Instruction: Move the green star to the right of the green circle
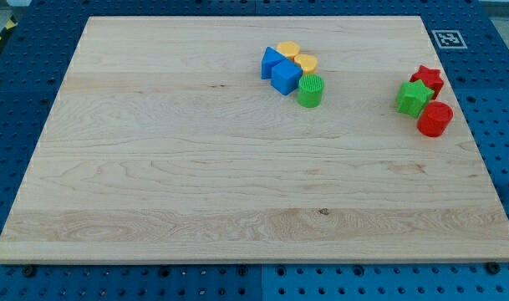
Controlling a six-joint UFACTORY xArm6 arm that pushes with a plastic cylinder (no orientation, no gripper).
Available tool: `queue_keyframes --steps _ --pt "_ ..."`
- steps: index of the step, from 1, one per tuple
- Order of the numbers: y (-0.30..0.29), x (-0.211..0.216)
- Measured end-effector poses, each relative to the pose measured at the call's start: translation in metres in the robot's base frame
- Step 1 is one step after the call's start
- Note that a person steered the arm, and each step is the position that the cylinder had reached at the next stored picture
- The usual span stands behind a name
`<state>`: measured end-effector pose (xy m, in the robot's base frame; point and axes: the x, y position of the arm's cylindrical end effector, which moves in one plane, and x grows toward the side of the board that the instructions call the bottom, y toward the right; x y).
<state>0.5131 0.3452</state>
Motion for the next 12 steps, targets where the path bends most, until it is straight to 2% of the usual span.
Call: queue_keyframes --steps 1,2,5,6,10,12 --pt "-0.004 -0.063" --pt "-0.009 -0.101" --pt "-0.087 -0.116" --pt "-0.094 -0.130" --pt "-0.132 -0.130" --pt "-0.175 -0.130"
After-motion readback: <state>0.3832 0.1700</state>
